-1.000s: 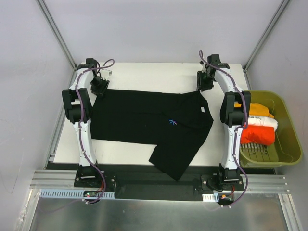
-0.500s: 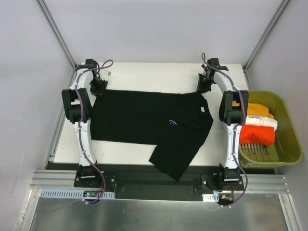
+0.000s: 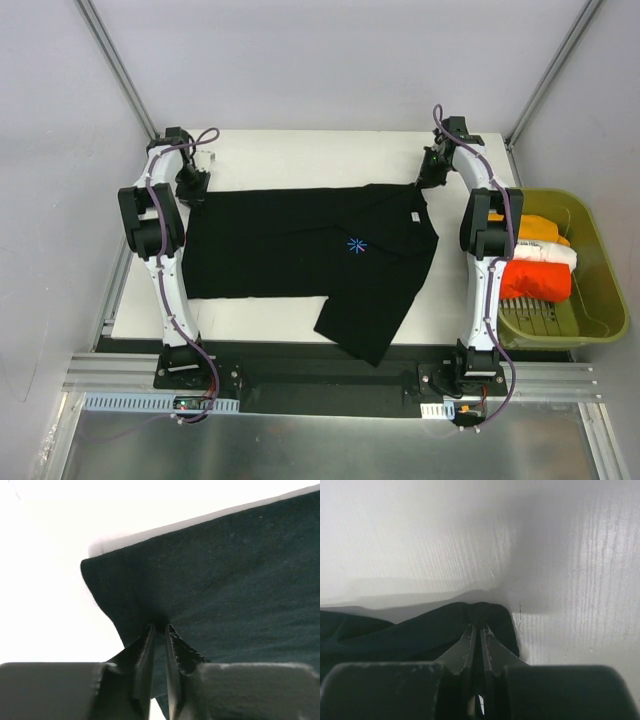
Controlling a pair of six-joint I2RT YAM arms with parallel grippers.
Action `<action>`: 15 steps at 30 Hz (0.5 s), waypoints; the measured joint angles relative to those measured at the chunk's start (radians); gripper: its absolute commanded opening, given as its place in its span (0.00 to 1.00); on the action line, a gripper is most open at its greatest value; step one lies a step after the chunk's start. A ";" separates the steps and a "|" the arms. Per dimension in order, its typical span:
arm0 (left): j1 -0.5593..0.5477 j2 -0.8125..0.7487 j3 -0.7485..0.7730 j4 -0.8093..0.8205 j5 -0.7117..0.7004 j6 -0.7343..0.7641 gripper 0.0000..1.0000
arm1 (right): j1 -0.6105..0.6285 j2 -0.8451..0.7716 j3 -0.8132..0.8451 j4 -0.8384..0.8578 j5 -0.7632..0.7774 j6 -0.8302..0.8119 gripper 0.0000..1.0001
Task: Roll the t-shirts
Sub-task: Fold the T-shirt at the center of the board.
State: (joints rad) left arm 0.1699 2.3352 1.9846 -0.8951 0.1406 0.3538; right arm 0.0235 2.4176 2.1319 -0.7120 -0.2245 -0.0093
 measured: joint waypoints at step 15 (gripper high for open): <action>0.003 -0.216 0.018 -0.001 0.068 -0.077 0.46 | 0.002 -0.148 -0.068 0.025 0.050 -0.134 0.53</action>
State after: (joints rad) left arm 0.1730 2.1189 2.0022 -0.8959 0.2081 0.2771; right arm 0.0254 2.2700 2.0640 -0.6872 -0.1745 -0.1429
